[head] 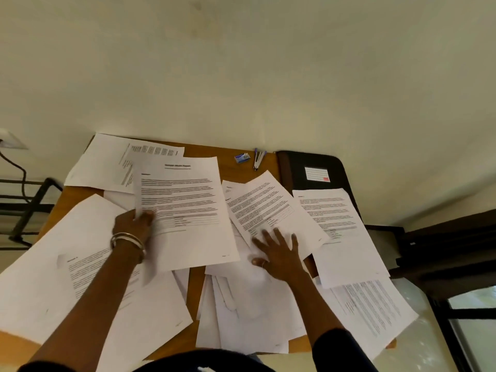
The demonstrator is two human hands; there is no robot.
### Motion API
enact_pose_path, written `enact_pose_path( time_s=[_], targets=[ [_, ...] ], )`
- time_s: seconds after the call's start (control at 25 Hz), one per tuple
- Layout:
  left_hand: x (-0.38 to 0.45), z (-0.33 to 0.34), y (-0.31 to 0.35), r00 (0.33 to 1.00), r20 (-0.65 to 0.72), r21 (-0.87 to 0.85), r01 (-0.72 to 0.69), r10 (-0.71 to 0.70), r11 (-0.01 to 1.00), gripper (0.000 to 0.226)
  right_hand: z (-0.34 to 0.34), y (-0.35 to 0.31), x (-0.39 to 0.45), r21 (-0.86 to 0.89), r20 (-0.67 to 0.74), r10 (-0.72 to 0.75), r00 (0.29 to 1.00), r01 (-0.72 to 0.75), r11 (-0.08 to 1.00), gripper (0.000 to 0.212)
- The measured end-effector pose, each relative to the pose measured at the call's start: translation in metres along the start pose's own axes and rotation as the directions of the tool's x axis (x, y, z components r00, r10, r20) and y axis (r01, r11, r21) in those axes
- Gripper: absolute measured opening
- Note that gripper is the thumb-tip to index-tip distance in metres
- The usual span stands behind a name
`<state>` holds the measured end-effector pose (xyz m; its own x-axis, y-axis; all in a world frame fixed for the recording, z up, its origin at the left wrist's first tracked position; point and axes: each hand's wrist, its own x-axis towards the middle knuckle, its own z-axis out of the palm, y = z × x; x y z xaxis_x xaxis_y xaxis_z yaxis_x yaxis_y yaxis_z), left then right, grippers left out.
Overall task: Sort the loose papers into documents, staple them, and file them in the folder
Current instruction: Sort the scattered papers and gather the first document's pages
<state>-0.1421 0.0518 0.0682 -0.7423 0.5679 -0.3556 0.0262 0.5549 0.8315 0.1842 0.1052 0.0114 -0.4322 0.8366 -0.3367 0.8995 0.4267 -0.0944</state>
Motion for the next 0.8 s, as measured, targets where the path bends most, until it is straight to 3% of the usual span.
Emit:
enact_pose_path(
  time_s=[0.12,0.2,0.32,0.36,0.44,0.52,0.6,0.68,0.8],
  targets=[
    [-0.007,-0.007,-0.005,0.995,-0.084,0.053,0.053,-0.048,0.997,0.038,0.026,0.039,0.011,-0.059,0.154,0.15,0.976,-0.143,0.988,0.064],
    [-0.013,-0.005,-0.009,0.993,-0.106,0.067,0.064,-0.057,0.996,0.04,0.016,0.054,0.007,-0.094,0.115,0.229,0.967,-0.219,0.971,0.058],
    [-0.027,0.011,-0.019,0.991,-0.111,0.071,0.086,-0.078,0.994,0.04,0.009,0.064,0.006,-0.008,0.123,0.338,0.933,-0.34,0.94,0.085],
    [-0.031,0.018,-0.022,0.991,-0.106,0.071,0.094,-0.087,0.993,0.041,0.01,0.064,0.007,0.039,0.094,0.375,0.922,-0.38,0.924,0.095],
    [-0.038,0.029,-0.025,0.987,-0.114,0.074,0.119,-0.11,0.99,0.041,0.012,0.059,0.009,0.118,-0.023,0.418,0.908,-0.413,0.903,0.096],
    [-0.042,0.036,-0.026,0.981,-0.139,0.057,0.145,-0.136,0.988,0.041,0.007,0.049,0.019,0.148,-0.119,0.346,0.931,-0.328,0.933,0.086],
    [-0.047,0.04,-0.026,0.973,-0.184,0.043,0.148,-0.138,0.988,0.041,0.003,0.038,0.027,0.062,-0.178,0.16,0.971,-0.151,0.987,0.071],
    [-0.052,0.039,-0.027,0.96,-0.245,0.036,0.148,-0.134,0.988,0.04,0.005,0.029,0.033,0.018,-0.172,-0.059,0.983,0.063,0.998,0.086],
    [-0.058,0.028,-0.028,0.931,-0.314,-0.044,0.18,-0.184,0.983,0.039,0.014,0.02,0.032,0.005,0.166,-0.281,0.945,0.285,0.959,0.11]
  ],
)
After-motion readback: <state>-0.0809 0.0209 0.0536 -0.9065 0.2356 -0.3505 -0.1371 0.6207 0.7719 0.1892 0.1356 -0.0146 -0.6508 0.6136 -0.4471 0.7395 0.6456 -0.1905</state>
